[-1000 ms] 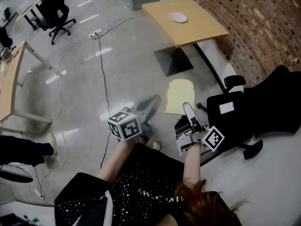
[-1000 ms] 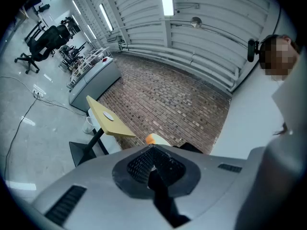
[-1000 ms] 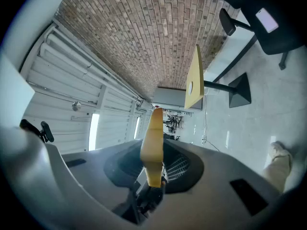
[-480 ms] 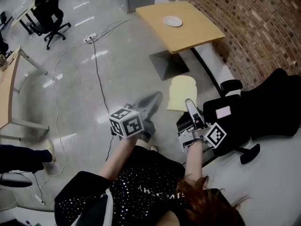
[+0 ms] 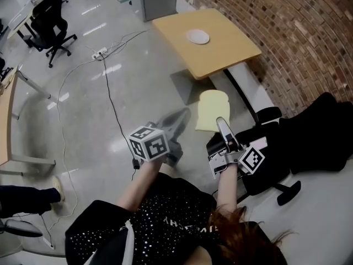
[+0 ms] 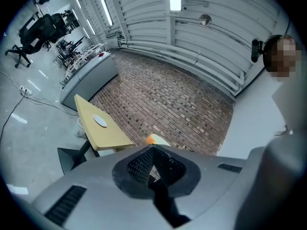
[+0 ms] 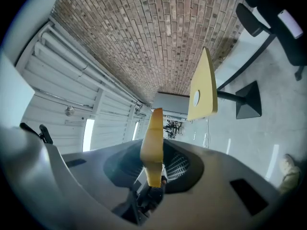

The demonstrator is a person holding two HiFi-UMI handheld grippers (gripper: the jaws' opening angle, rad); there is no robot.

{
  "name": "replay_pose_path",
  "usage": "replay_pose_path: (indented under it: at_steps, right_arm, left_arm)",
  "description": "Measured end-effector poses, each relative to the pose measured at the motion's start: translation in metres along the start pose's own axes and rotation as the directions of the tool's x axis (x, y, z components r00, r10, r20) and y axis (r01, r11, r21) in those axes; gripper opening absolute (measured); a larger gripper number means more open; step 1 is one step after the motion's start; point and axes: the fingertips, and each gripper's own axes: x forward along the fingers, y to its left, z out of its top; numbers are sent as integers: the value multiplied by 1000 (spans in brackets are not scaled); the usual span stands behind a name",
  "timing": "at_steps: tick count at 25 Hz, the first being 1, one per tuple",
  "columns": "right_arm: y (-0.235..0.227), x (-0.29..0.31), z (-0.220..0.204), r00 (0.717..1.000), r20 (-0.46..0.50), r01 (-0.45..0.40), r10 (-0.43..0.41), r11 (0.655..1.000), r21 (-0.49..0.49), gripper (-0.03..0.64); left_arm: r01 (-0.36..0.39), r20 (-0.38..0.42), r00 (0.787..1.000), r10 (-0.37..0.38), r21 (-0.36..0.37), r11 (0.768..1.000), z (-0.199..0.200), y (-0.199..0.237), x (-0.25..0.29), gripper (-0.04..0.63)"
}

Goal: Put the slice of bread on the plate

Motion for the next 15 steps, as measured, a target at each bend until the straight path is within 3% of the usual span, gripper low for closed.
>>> replay_pose_path:
  at_steps: [15]
  right_arm:
    - [-20, 100, 21, 1000, 5, 29, -29, 1000, 7, 97]
  left_arm:
    - [-8, -10, 1000, 8, -21, 1000, 64, 69, 39, 11]
